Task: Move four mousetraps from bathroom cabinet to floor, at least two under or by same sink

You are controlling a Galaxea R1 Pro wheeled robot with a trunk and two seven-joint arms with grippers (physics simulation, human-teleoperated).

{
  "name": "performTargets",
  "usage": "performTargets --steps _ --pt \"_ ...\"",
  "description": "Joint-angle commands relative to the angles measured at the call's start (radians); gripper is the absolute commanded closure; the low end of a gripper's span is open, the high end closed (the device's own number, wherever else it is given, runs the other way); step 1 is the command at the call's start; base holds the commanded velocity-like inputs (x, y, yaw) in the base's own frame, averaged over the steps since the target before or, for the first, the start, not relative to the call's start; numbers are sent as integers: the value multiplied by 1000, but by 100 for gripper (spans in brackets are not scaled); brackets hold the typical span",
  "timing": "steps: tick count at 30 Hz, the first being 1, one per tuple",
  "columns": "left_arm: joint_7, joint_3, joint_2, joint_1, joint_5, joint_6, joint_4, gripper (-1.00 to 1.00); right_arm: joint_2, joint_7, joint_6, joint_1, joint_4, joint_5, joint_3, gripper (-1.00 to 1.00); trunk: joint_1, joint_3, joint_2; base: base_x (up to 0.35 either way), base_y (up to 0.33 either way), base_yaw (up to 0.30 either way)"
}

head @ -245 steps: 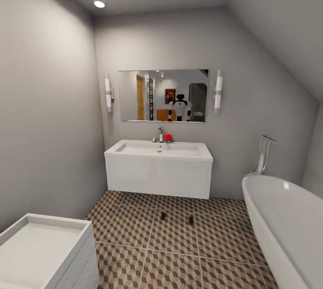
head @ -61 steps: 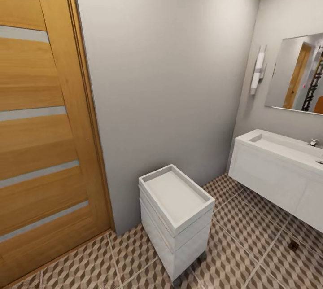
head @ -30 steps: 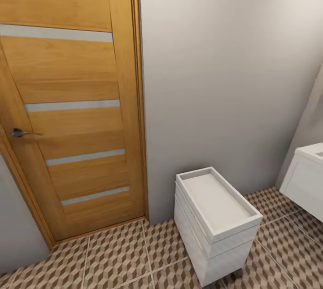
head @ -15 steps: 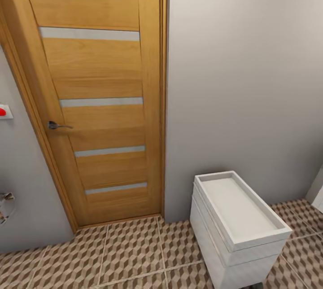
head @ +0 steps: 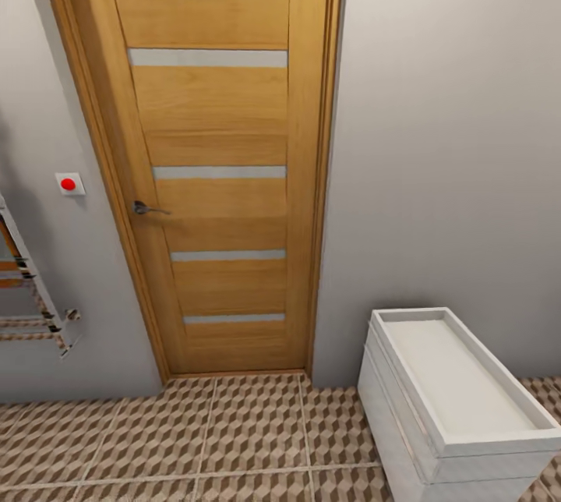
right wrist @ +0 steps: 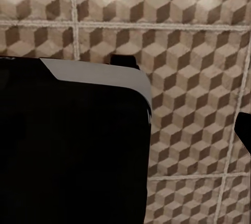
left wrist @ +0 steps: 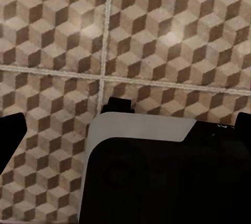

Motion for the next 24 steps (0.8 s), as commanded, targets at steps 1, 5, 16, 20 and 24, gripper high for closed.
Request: performTargets --steps 1,5,16,20,24 --pt "3 -9 0 -1 8 -3 0 -100 0 -5 -4 -1 3 10 -9 -100 0 -2 -1 0 0 284" --pt "3 -9 0 -1 8 -3 1 -100 -1 -5 -5 -1 3 9 -9 -100 0 -5 -1 0 0 284" --pt "3 -9 0 -1 8 -3 1 -100 2 -5 -6 -1 3 7 -9 -100 0 -13 -1 0 0 283" --pt "3 -9 0 0 8 -3 1 -100 1 -5 -6 -1 3 8 -9 -100 0 -16 -1 0 0 282" --pt "3 -9 0 0 8 -3 1 -100 2 -5 -6 -1 3 9 -9 -100 0 -19 -1 0 0 281"
